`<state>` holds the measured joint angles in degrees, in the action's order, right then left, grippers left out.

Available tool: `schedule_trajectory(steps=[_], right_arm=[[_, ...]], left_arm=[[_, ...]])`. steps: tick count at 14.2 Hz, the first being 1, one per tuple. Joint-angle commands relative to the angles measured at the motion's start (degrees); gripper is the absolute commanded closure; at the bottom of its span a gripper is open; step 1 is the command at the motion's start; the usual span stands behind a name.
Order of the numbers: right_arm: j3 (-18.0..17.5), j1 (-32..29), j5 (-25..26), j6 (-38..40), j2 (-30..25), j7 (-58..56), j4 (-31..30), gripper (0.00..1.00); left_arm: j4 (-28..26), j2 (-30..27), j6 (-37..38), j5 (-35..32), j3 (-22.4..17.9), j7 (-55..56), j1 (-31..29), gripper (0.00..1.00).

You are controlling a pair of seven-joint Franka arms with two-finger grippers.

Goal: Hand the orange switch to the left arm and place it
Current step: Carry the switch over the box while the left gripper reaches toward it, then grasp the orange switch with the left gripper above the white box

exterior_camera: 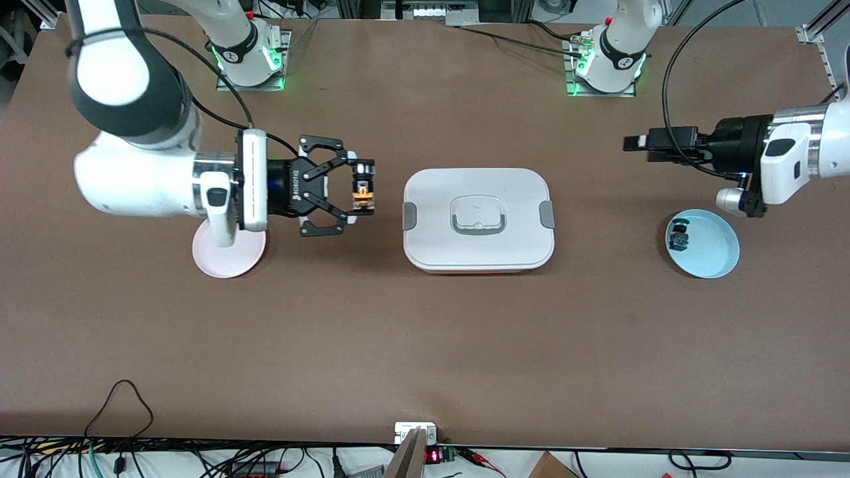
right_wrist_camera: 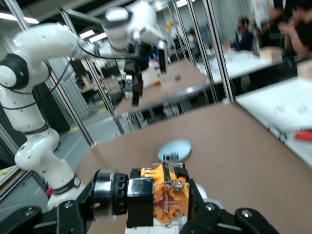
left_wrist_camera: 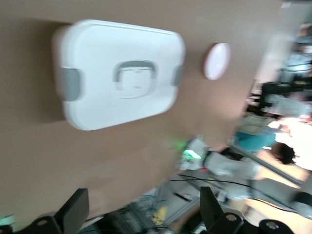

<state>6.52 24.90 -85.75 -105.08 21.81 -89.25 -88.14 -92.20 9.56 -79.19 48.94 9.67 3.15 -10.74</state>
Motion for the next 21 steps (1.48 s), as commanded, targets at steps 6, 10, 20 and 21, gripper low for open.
schedule_trajectory(steps=[6, 10, 20, 21], right_arm=[[0.5, 9.3, -17.5, -8.5, 3.4, -8.3, 0.3, 1.0], [0.5, 12.3, -22.0, -11.8, 4.2, -10.3, 0.3, 1.0], [0.5, 14.8, -24.3, -16.5, 4.2, -11.8, 0.2, 1.0], [0.5, 15.0, -25.1, -16.5, 4.2, -11.9, 0.2, 1.0]], left_arm=[[-9.6, -2.2, -19.6, 21.9, 6.9, -0.8, 0.5, 0.0], [-11.1, -2.0, -35.3, 25.2, 15.7, -0.4, 0.5, 0.0], [-12.7, 0.0, -48.8, 35.3, 25.1, -0.9, 0.5, 0.0], [-12.7, 0.7, -48.8, 35.3, 25.2, -1.0, 0.5, 0.0]])
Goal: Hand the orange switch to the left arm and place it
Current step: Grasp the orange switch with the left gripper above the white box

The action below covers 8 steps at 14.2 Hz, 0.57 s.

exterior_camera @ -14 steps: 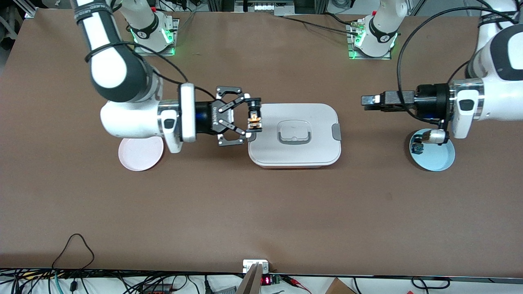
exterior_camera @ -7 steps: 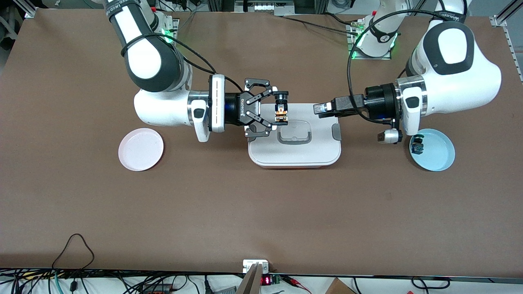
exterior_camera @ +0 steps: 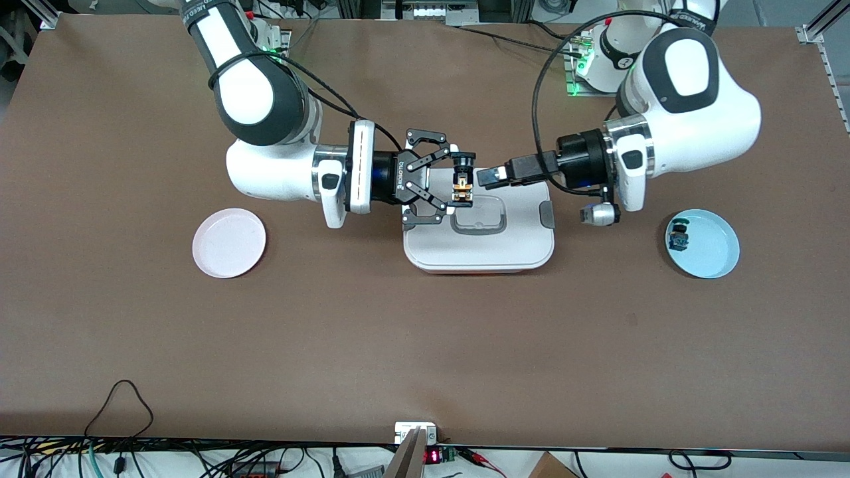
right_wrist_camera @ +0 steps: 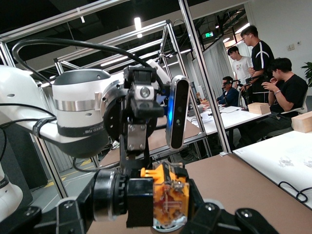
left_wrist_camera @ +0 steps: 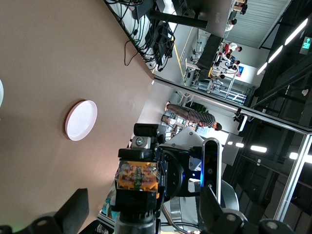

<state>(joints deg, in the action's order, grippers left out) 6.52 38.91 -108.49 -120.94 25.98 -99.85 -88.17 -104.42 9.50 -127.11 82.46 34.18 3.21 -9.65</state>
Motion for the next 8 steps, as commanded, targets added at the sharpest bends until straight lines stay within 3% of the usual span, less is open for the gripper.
schedule_trajectory(steps=[1, 4, 6, 7, 8], right_arm=[[0.5, 1.3, -2.7, -0.6, 0.0, -1.3, 0.3, 1.0], [0.5, 1.5, -2.8, -0.7, 0.0, -1.3, 0.3, 1.0], [0.5, 1.5, -2.7, -0.7, 0.0, -1.3, 0.3, 1.0], [0.5, 1.4, -2.7, -0.7, 0.0, -1.3, 0.3, 1.0], [0.5, 1.5, -2.7, -0.7, 0.0, -1.2, 0.3, 1.0]], left_arm=[[-0.3, 0.9, -0.9, 1.9, 0.8, -1.1, -0.5, 0.0], [-0.3, 0.7, -0.9, 1.9, 2.0, -1.3, -0.6, 0.04], [-0.3, 0.5, -0.9, 1.9, 2.1, -1.4, -0.6, 0.38], [-0.3, 0.5, -0.9, 1.9, 2.1, -1.4, -0.6, 0.49], [-0.3, 0.5, -0.9, 1.9, 2.1, -1.4, -0.6, 0.53]])
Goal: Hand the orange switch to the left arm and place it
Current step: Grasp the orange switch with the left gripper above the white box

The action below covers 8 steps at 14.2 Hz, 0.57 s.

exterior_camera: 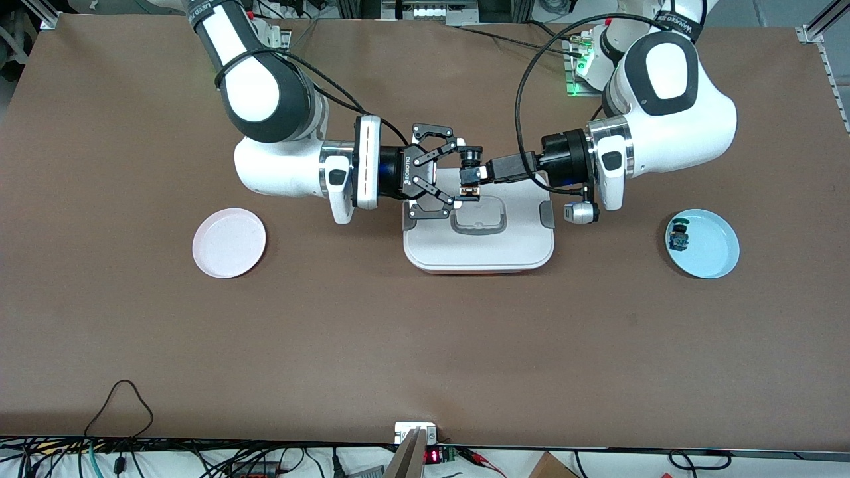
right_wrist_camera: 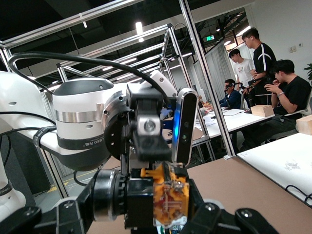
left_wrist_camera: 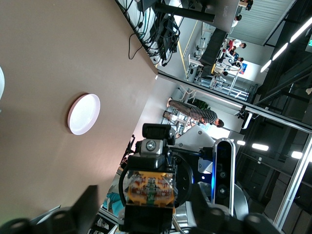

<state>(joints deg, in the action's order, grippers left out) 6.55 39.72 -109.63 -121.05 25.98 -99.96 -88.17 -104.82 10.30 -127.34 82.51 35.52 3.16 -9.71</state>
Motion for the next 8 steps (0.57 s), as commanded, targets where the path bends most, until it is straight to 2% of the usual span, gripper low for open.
schedule_trajectory(steps=[1, 3, 5, 6, 7, 8], right_arm=[[0.5, 0.7, -1.5, -0.6, 0.0, -1.1, 0.3, 1.0], [0.5, 0.7, -1.5, -0.6, 0.0, -1.1, 0.3, 1.0], [0.5, 0.7, -1.6, -0.6, 0.0, -1.0, 0.3, 1.0], [0.5, 0.7, -1.8, -0.6, 0.0, -0.5, 0.2, 0.92], [0.6, 0.8, -1.5, -0.7, -0.1, -0.6, 0.3, 0.54], [0.6, 1.2, -2.9, -1.0, -0.1, -0.2, 0.2, 0.01]], left_arm=[[0.1, -0.3, -0.6, 1.9, 0.8, -1.3, -0.6, 0.57], [0.1, -0.4, -0.4, 1.8, 0.8, -1.3, -0.6, 0.71], [0.1, -0.4, 0.0, 1.8, 0.8, -1.2, -0.7, 0.76], [0.1, -0.4, 0.0, 1.8, 0.8, -1.2, -0.7, 0.77], [0.1, -0.4, 0.0, 1.8, 0.8, -1.2, -0.7, 0.77], [0.1, -0.4, 0.0, 1.7, 0.8, -1.2, -0.8, 0.77]])
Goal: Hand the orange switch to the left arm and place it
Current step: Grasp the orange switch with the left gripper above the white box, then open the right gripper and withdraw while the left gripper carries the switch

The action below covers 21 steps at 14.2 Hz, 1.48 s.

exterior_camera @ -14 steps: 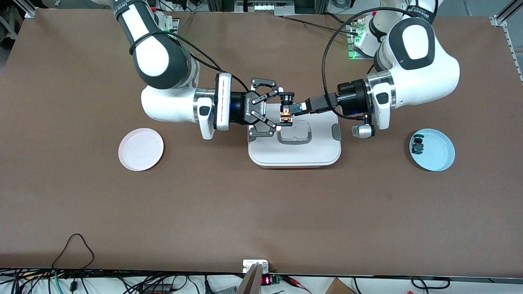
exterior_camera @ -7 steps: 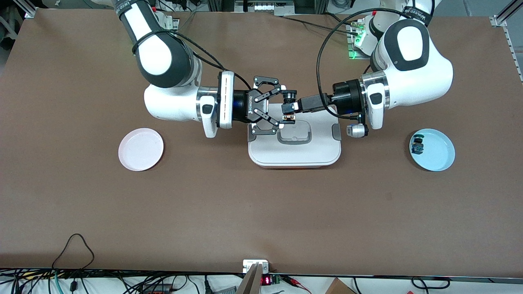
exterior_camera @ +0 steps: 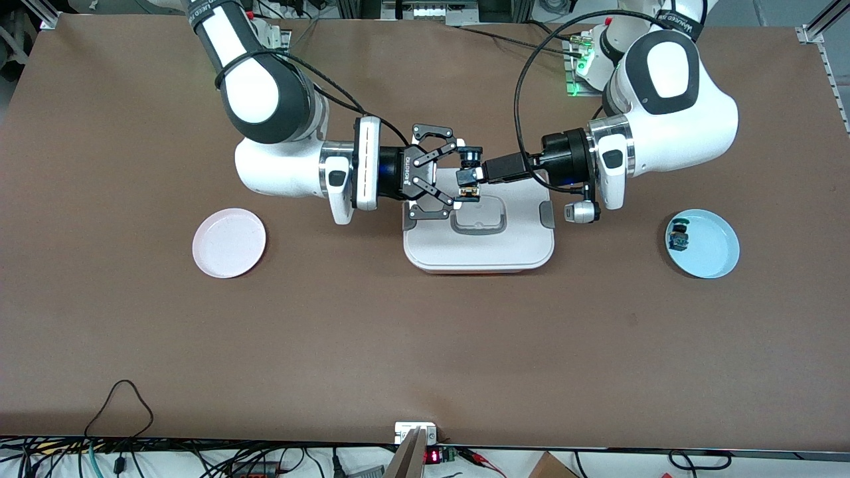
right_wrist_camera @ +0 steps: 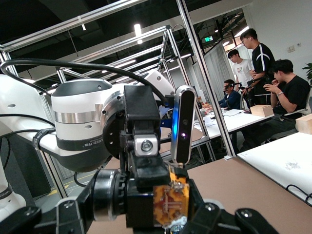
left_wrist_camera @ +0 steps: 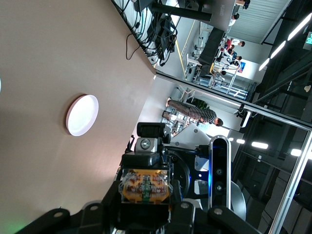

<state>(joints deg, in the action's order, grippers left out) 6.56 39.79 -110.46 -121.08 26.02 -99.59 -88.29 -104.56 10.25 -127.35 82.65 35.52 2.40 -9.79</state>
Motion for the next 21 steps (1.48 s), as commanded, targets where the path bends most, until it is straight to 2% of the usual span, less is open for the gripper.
schedule_trajectory(steps=[1, 8, 10, 15, 21], right_arm=[[0.6, 1.1, -3.9, -1.4, -0.3, -0.7, 0.3, 0.0], [0.6, 0.9, -4.2, -0.7, -0.4, -0.9, 0.0, 0.0], [0.8, 0.7, -4.1, -0.5, -0.6, -1.0, -0.7, 0.0], [2.0, -1.4, -0.3, 3.2, -2.2, -1.0, -3.6, 0.0], [10.9, -3.3, 9.0, 16.0, -2.7, -0.4, -5.7, 0.0]], left_arm=[[-0.1, -0.3, 0.0, 1.5, 0.8, -0.5, -0.7, 0.77], [0.1, -0.4, 0.3, 0.4, 0.2, -0.4, -1.1, 0.77], [0.1, -0.2, 0.5, -1.9, 0.2, -1.9, -1.2, 0.77], [0.9, -0.1, 3.4, -18.3, 0.2, -2.4, -2.9, 0.77], [1.4, 0.4, 9.9, -40.1, 0.1, -8.4, -5.0, 0.77]])
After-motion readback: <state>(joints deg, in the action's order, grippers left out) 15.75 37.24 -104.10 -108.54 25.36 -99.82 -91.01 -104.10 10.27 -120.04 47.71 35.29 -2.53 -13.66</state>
